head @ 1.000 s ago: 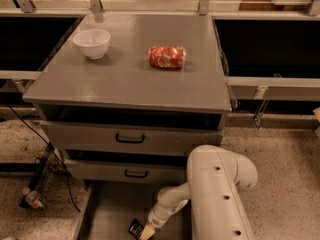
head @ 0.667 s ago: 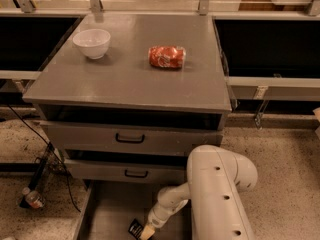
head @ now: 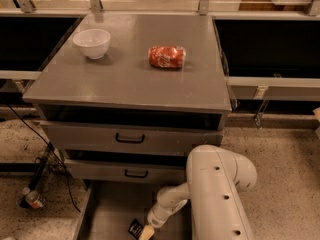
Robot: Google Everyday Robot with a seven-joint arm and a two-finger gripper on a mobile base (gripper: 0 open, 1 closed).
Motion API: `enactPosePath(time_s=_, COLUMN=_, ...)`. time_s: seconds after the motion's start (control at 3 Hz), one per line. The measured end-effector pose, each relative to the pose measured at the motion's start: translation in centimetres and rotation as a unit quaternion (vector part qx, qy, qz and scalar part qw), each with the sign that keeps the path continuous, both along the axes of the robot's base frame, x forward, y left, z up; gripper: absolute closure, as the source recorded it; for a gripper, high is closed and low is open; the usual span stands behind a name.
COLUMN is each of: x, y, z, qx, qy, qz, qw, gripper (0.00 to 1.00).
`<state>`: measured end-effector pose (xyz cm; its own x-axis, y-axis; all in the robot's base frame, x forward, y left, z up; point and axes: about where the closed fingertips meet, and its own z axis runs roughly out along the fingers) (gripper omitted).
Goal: Pick rxbar chocolate from bottom drawer and place on counter
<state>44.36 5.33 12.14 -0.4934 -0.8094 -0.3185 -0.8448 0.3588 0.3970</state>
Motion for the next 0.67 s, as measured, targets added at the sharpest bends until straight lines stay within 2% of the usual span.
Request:
enactPosePath(time_s=0.33, x=0.00, y=0.00, z=0.00, qx=0.000, qy=0.000, qz=0.000, qw=1.0000, gripper=0.15)
enactPosePath(time_s=0.67, x=-0.16, y=-0.01, z=-0.28, qx=-0.006, qy=0.001, qz=-0.005, qw=1.0000, gripper=0.33)
